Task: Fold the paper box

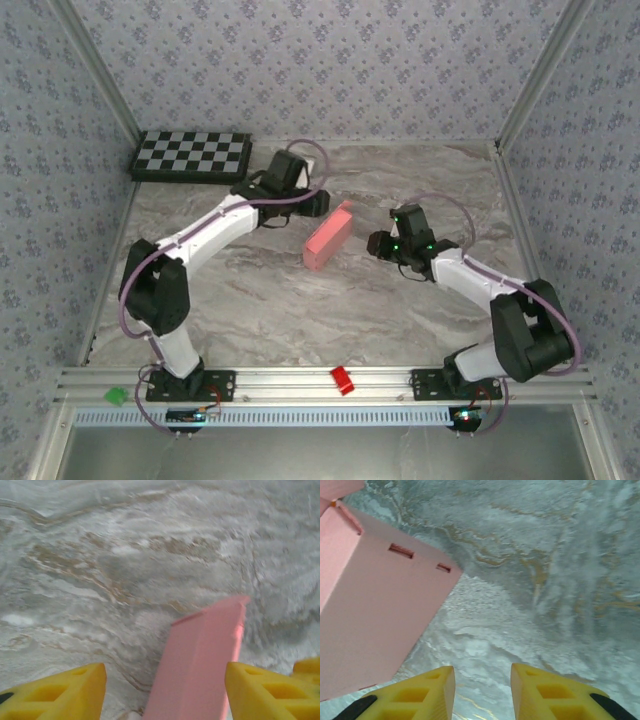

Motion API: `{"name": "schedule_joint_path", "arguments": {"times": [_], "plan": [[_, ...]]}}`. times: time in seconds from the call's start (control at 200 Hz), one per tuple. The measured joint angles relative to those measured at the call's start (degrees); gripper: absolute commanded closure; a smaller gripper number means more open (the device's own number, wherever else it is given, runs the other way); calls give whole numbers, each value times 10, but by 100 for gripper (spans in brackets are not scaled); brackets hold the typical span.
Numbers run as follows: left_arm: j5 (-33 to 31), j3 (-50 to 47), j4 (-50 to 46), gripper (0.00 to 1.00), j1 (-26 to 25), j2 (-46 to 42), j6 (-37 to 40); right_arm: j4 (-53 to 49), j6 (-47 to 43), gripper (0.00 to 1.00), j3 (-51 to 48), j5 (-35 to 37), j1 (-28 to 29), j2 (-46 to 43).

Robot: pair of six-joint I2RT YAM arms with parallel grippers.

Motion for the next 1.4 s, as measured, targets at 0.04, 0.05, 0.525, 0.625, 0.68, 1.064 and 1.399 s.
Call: {"name": "schedule_joint_path", "arguments": {"times": [0.04,0.05,0.525,0.625,0.68,1.064,1.399], "plan": [[-5,14,-12,29,-13,9,18,-7,-7,63,-2,1,-8,-8],[-7,18,-16,29,-16,11,23,-9,-8,63,-2,1,-10,-10],[-61,124,-147,27,-76,118,153,-30,-27,63,-44,0,-52,-54],[-65,130,-163,31,-85,125,169,-29,-27,62,-45,-1,-53,-54],[-69,132,-170,32,-89,129,177,-29,-27,62,-45,-1,-53,-54],[-105,133,-183,45,-91,144,236,-29,-27,62,-46,-5,-56,-54],[-99,124,-163,50,-87,144,341,-30,-27,62,-51,-6,-58,-56]]}}
